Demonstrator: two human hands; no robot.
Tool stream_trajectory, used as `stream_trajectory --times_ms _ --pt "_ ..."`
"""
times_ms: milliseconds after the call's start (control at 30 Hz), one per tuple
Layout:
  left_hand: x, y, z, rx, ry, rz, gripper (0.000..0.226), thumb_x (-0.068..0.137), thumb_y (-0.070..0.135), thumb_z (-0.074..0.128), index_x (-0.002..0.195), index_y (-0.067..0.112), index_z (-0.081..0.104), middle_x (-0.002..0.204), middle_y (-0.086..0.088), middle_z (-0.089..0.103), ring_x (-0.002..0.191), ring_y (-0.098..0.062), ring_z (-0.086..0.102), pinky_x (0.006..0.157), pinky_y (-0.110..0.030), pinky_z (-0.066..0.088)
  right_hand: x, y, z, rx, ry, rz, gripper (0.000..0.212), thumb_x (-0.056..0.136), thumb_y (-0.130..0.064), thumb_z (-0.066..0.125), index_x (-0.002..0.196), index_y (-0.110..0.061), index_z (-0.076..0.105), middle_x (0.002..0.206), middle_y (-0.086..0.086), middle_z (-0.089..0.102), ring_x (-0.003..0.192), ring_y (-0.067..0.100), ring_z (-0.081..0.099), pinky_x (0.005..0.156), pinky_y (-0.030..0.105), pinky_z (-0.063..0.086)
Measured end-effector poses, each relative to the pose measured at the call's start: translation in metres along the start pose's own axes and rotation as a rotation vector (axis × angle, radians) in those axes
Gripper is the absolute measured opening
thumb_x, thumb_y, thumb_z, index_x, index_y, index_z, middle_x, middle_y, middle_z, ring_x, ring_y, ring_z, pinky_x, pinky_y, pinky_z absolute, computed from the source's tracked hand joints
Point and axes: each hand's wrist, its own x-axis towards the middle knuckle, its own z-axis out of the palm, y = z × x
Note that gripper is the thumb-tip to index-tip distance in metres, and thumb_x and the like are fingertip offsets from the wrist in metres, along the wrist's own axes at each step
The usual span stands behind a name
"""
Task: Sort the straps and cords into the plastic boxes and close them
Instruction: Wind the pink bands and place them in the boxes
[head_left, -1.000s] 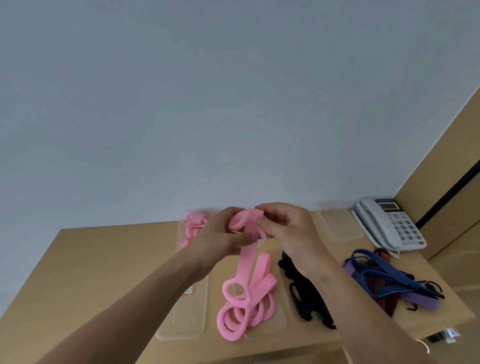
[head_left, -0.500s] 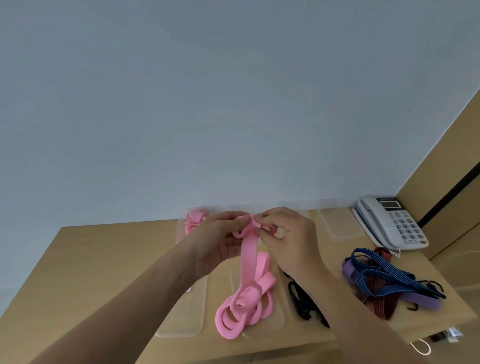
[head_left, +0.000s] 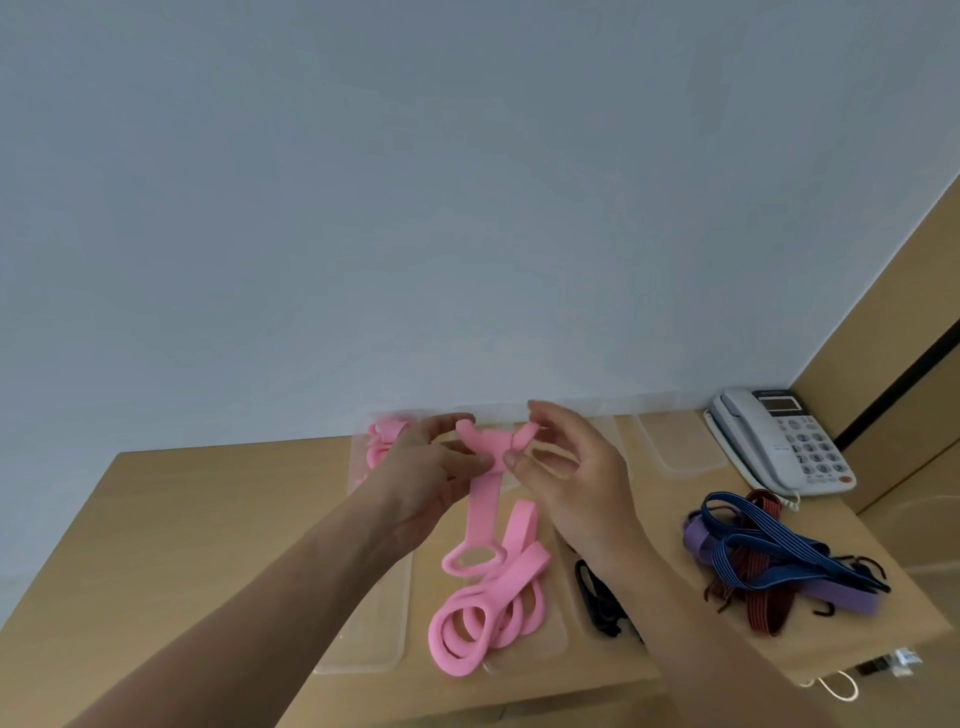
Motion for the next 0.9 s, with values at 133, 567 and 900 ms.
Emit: stream_trajectory --times_ms 133,567,900 --pt "0.0002 -0.0013 0.0005 0.087 -0.011 0.089 0.05 0.081 -0.023 0.063 0.125 0.002 0.059 0.106 -0.016 0.075 0.089 -0.024 0.074 0.074 -0.031 0.06 0.0029 -0.0002 -0.0011 0.336 -0.158 0.25 0.02 0.084 -0.016 0.08 0.102 -0.023 0.075 0.099 0.007 0.076 0.086 0.016 0.073 0.071 0.028 0.059" --pt "-0.0043 -0.0068 0.0061 0.26 -0.149 0.052 0.026 0.096 0.002 0.062 0.121 0.009 0.069 0.113 -0.013 0.076 0.107 -0.028 0.073 0.092 -0.04 0.059 0.0041 0.0052 -0.0024 0.427 -0.019 0.189 0.022 0.075 -0.015 0.086 0.096 -0.013 0.078 0.097 0.005 0.079 0.095 0.019 0.075 0.078 0.02 0.056" --pt "-0.0023 -0.0031 0.0015 0.219 -0.13 0.002 0.035 0.088 0.001 0.07 0.12 0.015 0.07 0.116 -0.01 0.075 0.105 -0.028 0.073 0.083 -0.037 0.061 0.0015 0.0086 -0.001 0.184 0.012 0.051 0.026 0.077 -0.004 0.083 0.097 -0.019 0.075 0.097 -0.002 0.076 0.094 0.017 0.073 0.082 0.032 0.06"
